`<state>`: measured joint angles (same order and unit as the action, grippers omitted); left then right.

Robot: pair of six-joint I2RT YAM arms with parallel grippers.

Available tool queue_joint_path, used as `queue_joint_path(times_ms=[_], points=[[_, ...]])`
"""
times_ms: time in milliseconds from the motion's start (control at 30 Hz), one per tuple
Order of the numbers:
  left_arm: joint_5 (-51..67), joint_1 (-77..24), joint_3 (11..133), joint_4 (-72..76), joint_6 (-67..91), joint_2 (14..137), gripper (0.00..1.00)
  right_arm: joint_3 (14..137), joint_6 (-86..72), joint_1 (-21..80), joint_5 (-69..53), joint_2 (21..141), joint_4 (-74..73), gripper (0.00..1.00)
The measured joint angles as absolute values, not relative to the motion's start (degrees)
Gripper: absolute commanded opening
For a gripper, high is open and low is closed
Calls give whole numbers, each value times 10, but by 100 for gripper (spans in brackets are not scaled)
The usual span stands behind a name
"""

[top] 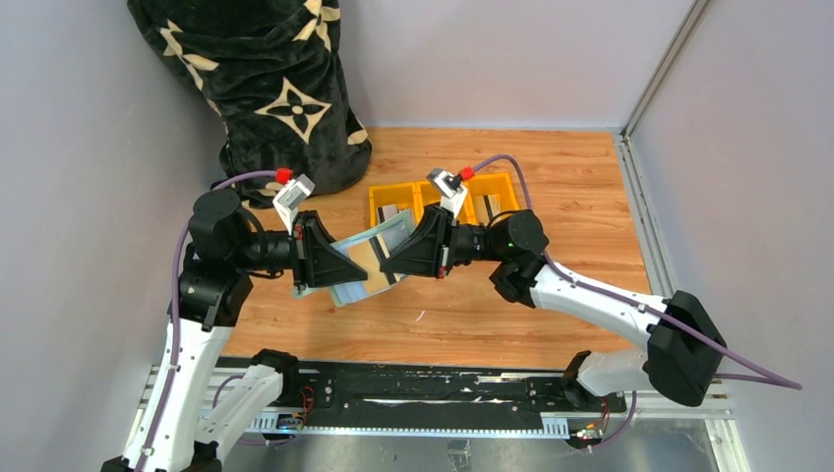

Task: Take the credit cards out of the card holder
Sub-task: Remove the credit card from the card holder, then place the credit card in the storage box.

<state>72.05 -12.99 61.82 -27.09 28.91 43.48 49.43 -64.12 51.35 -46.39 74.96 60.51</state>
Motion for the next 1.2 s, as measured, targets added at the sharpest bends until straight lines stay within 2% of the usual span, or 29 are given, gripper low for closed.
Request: queue_joint_path(times_ms=[300, 633, 833, 967, 1200], points=[[702, -135, 619, -289, 267, 454, 0, 494, -568, 490, -449, 690, 465, 0], [701, -133, 627, -295, 253, 447, 0, 493, -542, 421, -462, 618, 407, 0], [700, -133, 631, -318, 229, 447, 0, 489, -526, 288, -465, 571, 322, 0], [695, -133, 635, -335, 209, 447, 6, 490, -485, 199, -440, 551, 227, 0], [665, -133, 650, -380, 162, 445, 7, 503, -359, 141, -323, 628, 43, 0]])
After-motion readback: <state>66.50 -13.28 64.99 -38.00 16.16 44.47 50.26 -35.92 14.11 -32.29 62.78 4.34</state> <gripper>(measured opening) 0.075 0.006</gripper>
